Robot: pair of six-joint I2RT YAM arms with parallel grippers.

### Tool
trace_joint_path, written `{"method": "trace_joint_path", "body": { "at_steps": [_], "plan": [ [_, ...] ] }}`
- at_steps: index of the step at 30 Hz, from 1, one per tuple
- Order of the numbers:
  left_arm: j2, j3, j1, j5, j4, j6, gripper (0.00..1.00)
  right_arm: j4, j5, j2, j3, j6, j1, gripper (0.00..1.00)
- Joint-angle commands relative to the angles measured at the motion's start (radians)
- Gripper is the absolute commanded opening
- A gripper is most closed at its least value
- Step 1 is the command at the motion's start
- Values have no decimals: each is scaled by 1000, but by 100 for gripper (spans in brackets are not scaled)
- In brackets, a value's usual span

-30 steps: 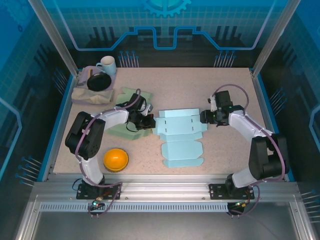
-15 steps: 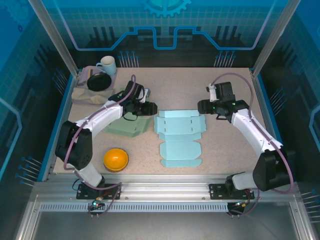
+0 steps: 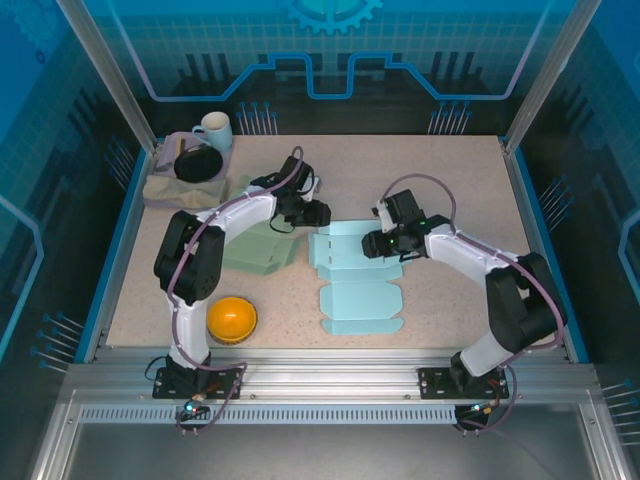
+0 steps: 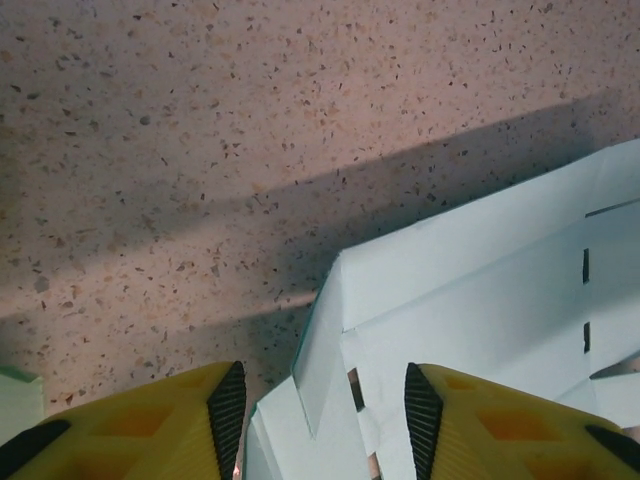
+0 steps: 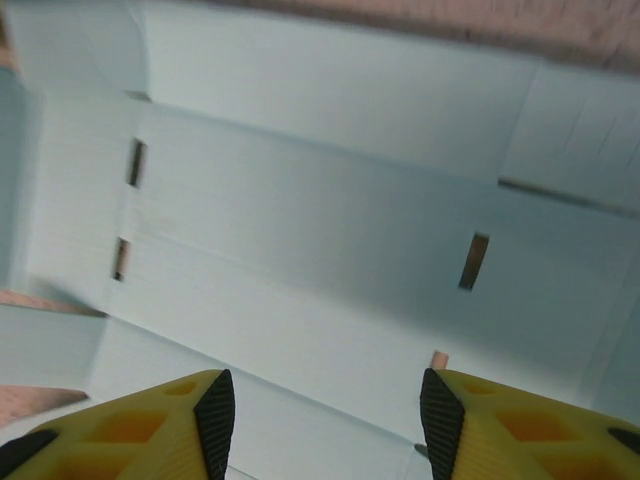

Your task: Fold the paper box

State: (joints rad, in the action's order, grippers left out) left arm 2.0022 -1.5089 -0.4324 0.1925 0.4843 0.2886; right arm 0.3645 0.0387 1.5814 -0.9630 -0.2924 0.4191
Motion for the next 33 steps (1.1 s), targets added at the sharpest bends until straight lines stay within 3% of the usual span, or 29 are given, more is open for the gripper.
{"method": "trace_joint_path", "body": {
  "at_steps": [1, 5, 8, 14, 16, 20, 25, 29, 33],
  "plan": [
    [15, -47, -16, -29, 35, -6, 48, -74, 29, 19, 19, -9, 4, 54],
    [13, -19, -20, -102, 92, -57, 47, -48, 69, 26, -30, 119, -1, 55],
    [-37, 48, -20, -157, 114, -80, 51, 42, 43, 38, -122, 225, -1, 55],
    [-121, 174, -23, -43, 36, -43, 54, 97, 21, 62, -224, 339, -16, 57],
    [-124, 191, -30, 6, 2, -31, 47, 99, 50, 77, -245, 404, -27, 58],
    [-128, 185, -50, 4, -31, -49, 0, 254, 115, 143, -375, 679, -41, 58],
    [-209, 218, -88, -126, -83, -151, 0, 464, 136, 232, -540, 951, -83, 58],
    [-287, 264, -109, -180, -140, -217, 0, 562, 156, 269, -639, 952, -125, 59],
    [-347, 310, -114, -191, -194, -243, 0, 603, 157, 284, -629, 985, -130, 59]
  ]
}}
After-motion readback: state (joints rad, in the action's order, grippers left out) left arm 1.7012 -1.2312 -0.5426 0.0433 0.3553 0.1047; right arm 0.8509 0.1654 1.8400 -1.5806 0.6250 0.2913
